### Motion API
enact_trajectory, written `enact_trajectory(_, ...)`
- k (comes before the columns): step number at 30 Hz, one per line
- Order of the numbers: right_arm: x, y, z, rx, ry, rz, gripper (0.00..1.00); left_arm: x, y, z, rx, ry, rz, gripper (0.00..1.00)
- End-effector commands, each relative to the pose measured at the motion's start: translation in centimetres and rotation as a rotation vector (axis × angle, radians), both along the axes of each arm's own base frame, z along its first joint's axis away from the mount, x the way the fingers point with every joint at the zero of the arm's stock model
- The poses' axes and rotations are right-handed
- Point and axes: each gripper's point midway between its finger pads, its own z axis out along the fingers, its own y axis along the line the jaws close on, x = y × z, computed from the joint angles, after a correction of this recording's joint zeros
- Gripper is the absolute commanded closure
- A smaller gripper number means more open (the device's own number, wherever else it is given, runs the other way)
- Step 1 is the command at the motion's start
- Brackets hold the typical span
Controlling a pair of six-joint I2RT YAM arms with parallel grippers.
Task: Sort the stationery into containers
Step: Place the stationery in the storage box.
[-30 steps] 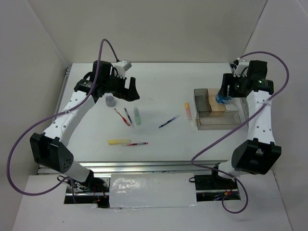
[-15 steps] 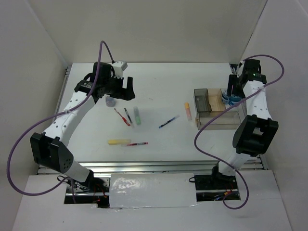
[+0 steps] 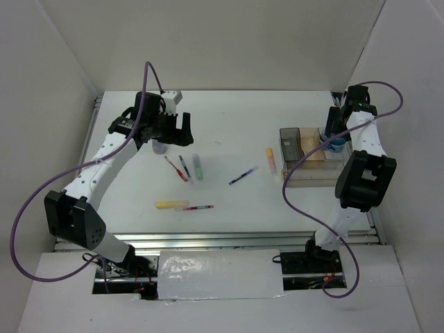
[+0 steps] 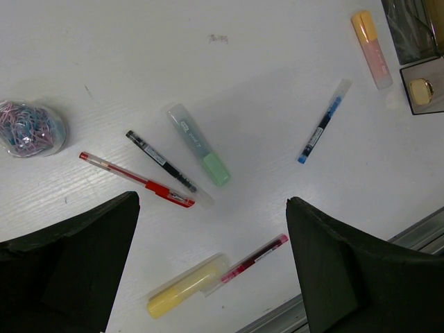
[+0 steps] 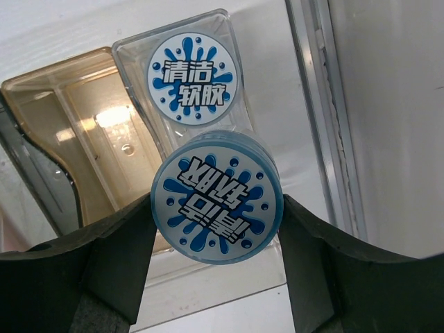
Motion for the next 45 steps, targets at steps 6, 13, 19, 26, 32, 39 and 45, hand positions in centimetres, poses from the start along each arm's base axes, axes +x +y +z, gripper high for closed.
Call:
enact_trajectory(6,2.8,-1.0,1.4,-0.047,-0.112,-0.055,0.79,0.2,0.1,1.3,-0.003,-0.039,0.003,0.01)
enact_trajectory(13,3.2,-0.3,0.5,-0.014,-0.153,-0.034,0.79,-0.3,-0.4,1.5,-0.048,-0.072,-0.012,0.01)
enact_trajectory(19,3.2,-0.3,-0.5,0.006,-0.162,-0.039,0.79,-0.5,-0.1,1.6,-0.035,-0.072,-0.015,0.01)
enact_trajectory(26,2.5,0.3,-1.5,0.048,-0.164,-0.030,0.74,-0.9,-0.2,1.7,-0.037,-0.086,-0.038,0.01)
enact_trajectory(32,1.8,0.3,-2.5,0.077,-0.137,-0.066,0.60,-1.4,-0.3,1.6,-0.046,-0.105,-0.103,0.01)
enact_trajectory(39,0.8,0.5,-3.6,0.094,-0.084,-0.065,0.34,-3.6,-0.5,0.1,-0.005,-0.084,-0.246,0.01)
enact_trajectory(45,0.4,1.0,-2.8,0.103,-0.095,-0.050,0.25,-5.6,0.0,-2.3,0.077,-0.128,-0.412,0.02)
